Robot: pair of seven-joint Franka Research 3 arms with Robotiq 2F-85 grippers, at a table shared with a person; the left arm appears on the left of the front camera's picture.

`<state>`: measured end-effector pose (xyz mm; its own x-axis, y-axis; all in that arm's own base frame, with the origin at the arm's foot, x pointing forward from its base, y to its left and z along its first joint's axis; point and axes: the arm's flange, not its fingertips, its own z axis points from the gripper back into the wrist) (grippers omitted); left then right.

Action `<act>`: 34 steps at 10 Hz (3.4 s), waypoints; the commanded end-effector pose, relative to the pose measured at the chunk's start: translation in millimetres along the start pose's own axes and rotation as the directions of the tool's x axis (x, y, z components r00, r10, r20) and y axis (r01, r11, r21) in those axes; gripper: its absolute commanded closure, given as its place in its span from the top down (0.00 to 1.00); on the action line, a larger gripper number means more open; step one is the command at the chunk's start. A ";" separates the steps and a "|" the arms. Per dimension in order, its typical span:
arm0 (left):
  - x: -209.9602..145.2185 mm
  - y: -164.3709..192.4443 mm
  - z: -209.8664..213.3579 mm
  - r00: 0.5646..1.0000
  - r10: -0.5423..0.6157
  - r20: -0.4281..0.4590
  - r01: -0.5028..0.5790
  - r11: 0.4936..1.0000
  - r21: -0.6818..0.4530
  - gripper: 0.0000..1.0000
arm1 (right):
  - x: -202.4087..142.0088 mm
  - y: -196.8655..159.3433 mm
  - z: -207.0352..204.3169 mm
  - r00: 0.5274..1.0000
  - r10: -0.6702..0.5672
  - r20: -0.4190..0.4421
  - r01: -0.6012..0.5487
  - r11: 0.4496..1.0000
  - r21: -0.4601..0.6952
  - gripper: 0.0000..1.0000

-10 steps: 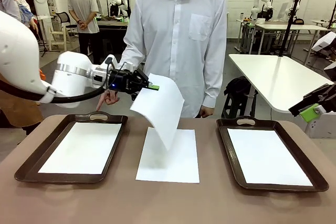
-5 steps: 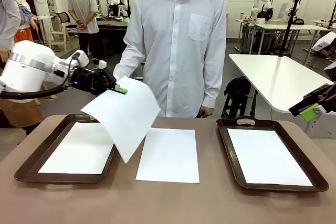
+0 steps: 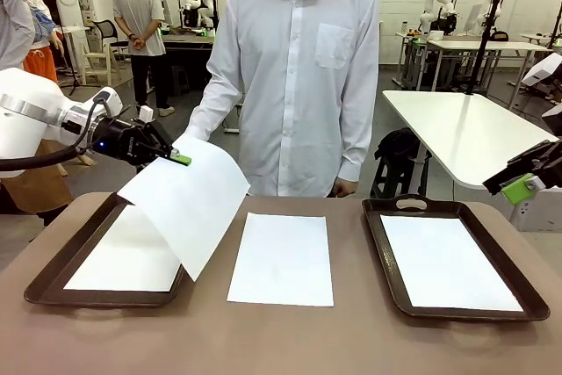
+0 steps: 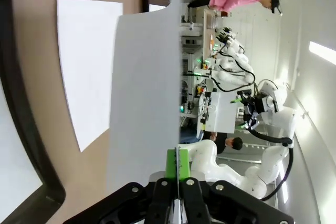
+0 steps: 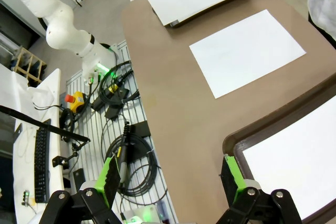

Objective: Sort the A4 documents.
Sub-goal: Place the A4 Paper in the designated Handle tray.

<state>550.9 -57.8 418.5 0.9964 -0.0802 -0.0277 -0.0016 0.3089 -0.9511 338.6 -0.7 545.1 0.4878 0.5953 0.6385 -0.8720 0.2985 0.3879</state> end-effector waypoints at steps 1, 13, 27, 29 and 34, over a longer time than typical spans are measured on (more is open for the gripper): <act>-1.0 15.2 6.2 0.999 -0.005 0.041 0.003 0.999 0.040 0.01 | 0.1 0.1 -0.4 1.000 0.005 0.006 -0.005 1.000 0.005 1.00; 17.9 102.7 50.5 0.993 0.053 0.101 -0.085 0.933 0.349 0.01 | 0.1 0.1 -0.4 1.000 0.005 0.006 -0.005 1.000 0.005 1.00; 37.4 104.7 77.5 0.984 0.084 0.156 -0.160 0.798 0.581 0.01 | 0.1 0.1 -0.4 1.000 0.005 0.006 -0.005 1.000 0.005 1.00; 38.4 105.0 77.4 0.982 0.118 0.144 -0.182 0.776 0.604 0.04 | 0.1 0.1 -0.4 1.000 0.005 0.006 -0.005 1.000 0.005 1.00; 37.6 102.7 84.3 0.981 0.109 0.163 -0.191 0.713 0.675 0.60 | 0.1 0.1 -0.4 1.000 0.005 0.006 -0.005 1.000 0.005 1.00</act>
<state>592.5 52.2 342.7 0.9937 0.0832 -0.0751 -0.1097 0.8598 -0.4987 338.6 -0.6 545.1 0.4876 0.5955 0.6385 -0.8722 0.2984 0.3877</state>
